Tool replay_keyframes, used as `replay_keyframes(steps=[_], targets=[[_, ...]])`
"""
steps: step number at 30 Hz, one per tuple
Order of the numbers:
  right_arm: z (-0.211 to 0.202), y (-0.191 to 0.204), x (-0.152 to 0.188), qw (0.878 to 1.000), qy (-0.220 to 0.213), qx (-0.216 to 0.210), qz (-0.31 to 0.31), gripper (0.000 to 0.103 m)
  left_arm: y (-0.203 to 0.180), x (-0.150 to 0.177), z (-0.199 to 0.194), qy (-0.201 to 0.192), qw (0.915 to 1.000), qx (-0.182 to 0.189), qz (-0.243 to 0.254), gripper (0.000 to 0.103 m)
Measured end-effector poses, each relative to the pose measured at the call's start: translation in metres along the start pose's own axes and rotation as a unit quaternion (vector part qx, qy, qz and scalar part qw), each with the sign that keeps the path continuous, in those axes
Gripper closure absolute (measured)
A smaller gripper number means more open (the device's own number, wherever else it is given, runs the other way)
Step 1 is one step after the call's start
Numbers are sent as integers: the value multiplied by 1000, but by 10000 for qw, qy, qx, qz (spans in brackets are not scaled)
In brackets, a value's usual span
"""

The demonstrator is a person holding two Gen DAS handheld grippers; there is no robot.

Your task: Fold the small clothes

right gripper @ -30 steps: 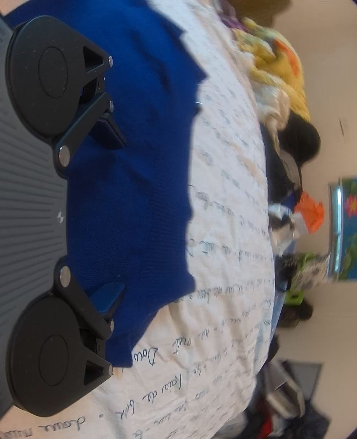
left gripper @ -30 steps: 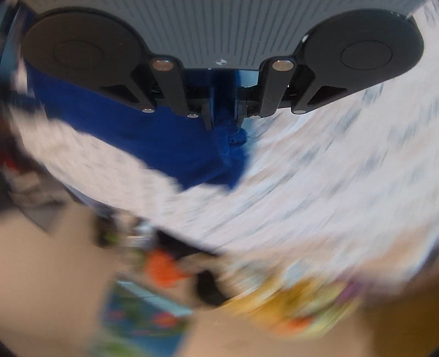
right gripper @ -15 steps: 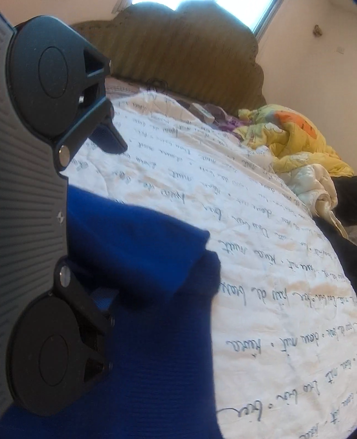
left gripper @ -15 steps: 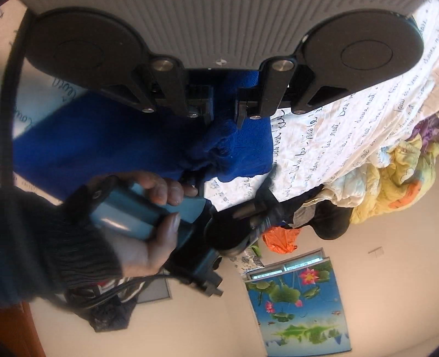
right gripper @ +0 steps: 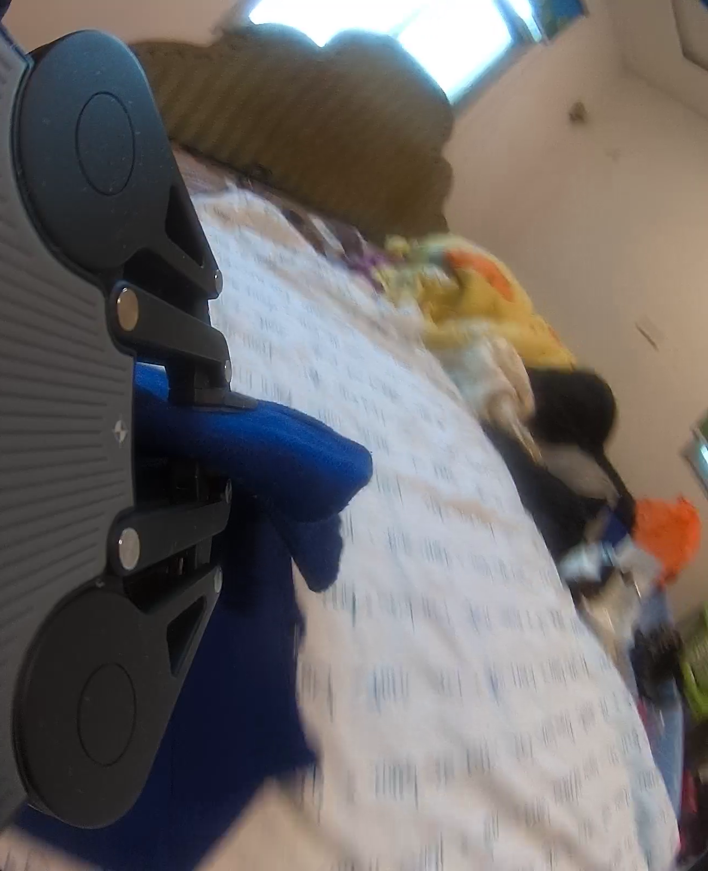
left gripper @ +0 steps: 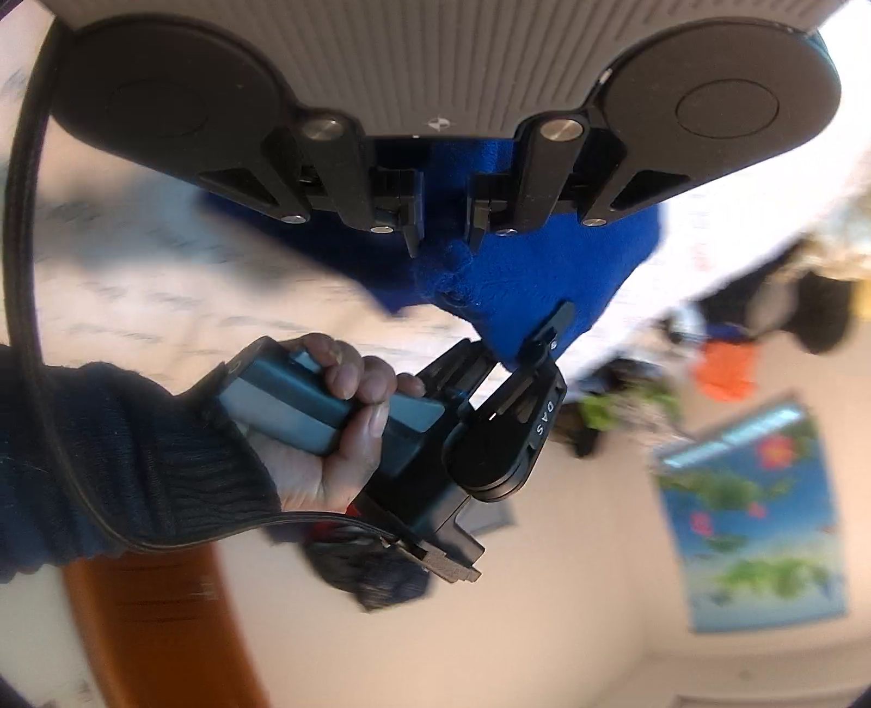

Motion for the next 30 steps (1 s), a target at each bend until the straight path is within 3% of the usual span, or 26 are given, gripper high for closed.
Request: replay_keyframes(steps=[4, 5, 7, 9, 10, 11, 12, 13, 16, 18, 19, 21, 23, 24, 25, 26, 27, 30], targets=[[-17, -67, 24, 9974, 43, 654, 303, 91, -42, 18, 36, 544, 9965, 615, -139, 89], [-14, -78, 31, 9968, 51, 693, 385, 90, -47, 24, 42, 659, 9957, 643, -127, 89], [-15, -88, 34, 9960, -204, 387, 774, 87, -47, 29, 46, 677, 9954, 664, -123, 83], [-24, -94, 31, 9911, -350, 162, 1271, 75, -36, 25, 37, 660, 9935, 871, -307, 64], [-33, -96, 27, 9884, -484, 107, 1433, 70, -25, 24, 29, 642, 9930, 892, -442, 45], [-47, -98, 23, 9853, -766, 57, 1528, 56, -11, 22, 20, 565, 9929, 845, -622, 24], [-60, -100, 19, 9822, -1044, 95, 1558, 34, 6, 21, 12, 452, 9922, 797, -843, 14], [-70, -102, 17, 9804, -1227, 200, 1526, 24, 23, 22, 8, 391, 9913, 699, -1045, 1], [-62, -106, 20, 9860, -852, 567, 1318, 20, 84, 32, 20, 557, 9844, 280, -1647, 3], [-47, -105, 25, 9889, -573, 744, 1150, 20, 127, 45, 47, 866, 9662, 121, -2423, 7], [-40, -104, 27, 9898, -478, 796, 1076, 20, 148, 54, 63, 1038, 9497, 104, -2953, 9], [-30, -99, 27, 9913, -512, 776, 935, 21, 177, 70, 94, 1418, 9082, 174, -3935, 18], [-23, -96, 25, 9910, -511, 783, 955, 21, 195, 79, 124, 1680, 8741, 391, -4541, 24], [-20, -94, 24, 9912, -485, 819, 916, 23, 203, 74, 134, 1617, 8743, 343, -4565, 25], [-15, -91, 23, 9917, -436, 904, 807, 27, 204, 71, 144, 1690, 8736, 399, -4545, 48], [-10, -89, 25, 9914, -352, 1074, 659, 56, 201, 70, 148, 1766, 8727, 527, -4521, 90], [-6, -89, 26, 9902, -302, 1246, 556, 76, 202, 69, 154, 1828, 8728, 553, -4492, 89], [-6, -78, 25, 9909, -362, 1188, 512, 86, 212, 62, 139, 1623, 8962, 164, -4125, 90]])
Point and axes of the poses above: each gripper's, at about its wrist camera, not at the fingertips, and z roughly the way its jaws point, y to its left, x to its underside, the point moved 10 cm from there along z, roughly the way its jaws point, and after that the axes turned 2 degrees about z, right-handed, at the moved point
